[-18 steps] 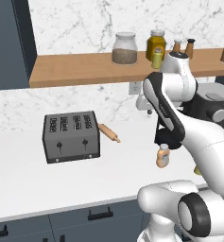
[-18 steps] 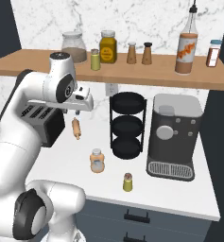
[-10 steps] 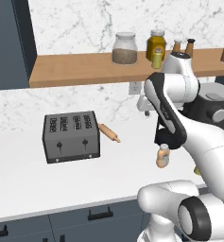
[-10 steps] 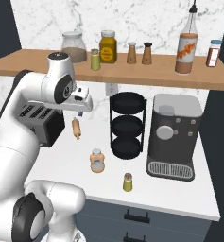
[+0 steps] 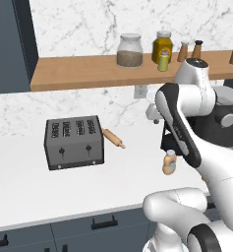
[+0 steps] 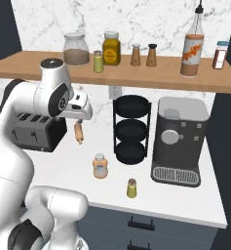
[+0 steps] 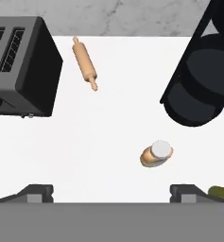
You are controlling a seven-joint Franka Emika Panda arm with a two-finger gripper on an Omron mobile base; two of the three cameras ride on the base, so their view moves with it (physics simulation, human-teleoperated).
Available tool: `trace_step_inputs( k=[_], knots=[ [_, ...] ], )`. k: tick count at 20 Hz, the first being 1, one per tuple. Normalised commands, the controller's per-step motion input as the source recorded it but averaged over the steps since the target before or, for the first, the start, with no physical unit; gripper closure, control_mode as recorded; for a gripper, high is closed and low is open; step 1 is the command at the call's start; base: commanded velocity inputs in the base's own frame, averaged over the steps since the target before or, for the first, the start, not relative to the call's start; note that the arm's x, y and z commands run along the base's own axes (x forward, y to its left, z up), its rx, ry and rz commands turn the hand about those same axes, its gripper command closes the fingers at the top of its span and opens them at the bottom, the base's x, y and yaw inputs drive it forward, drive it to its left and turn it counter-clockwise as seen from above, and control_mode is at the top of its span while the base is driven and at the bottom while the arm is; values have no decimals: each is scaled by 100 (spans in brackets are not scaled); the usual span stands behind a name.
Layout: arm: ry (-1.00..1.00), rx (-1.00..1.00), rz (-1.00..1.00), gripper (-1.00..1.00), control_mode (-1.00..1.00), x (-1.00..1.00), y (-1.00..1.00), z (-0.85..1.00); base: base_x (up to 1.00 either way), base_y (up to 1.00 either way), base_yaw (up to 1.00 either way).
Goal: Put the shaker and condiment bottle from the counter next to their counterparts in the cabinet.
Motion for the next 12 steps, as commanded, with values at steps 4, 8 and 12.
trace_step_inputs(
  k=[4, 8, 12],
  knots=[
    [-14, 0, -7, -100, -100, -36, 0, 0, 0, 0, 0],
    [-10, 0, -13, -100, -100, -34, 0, 0, 0, 0, 0],
    [-2, 0, -20, -100, -100, -21, 0, -3, 0, 0, 0]
  ],
)
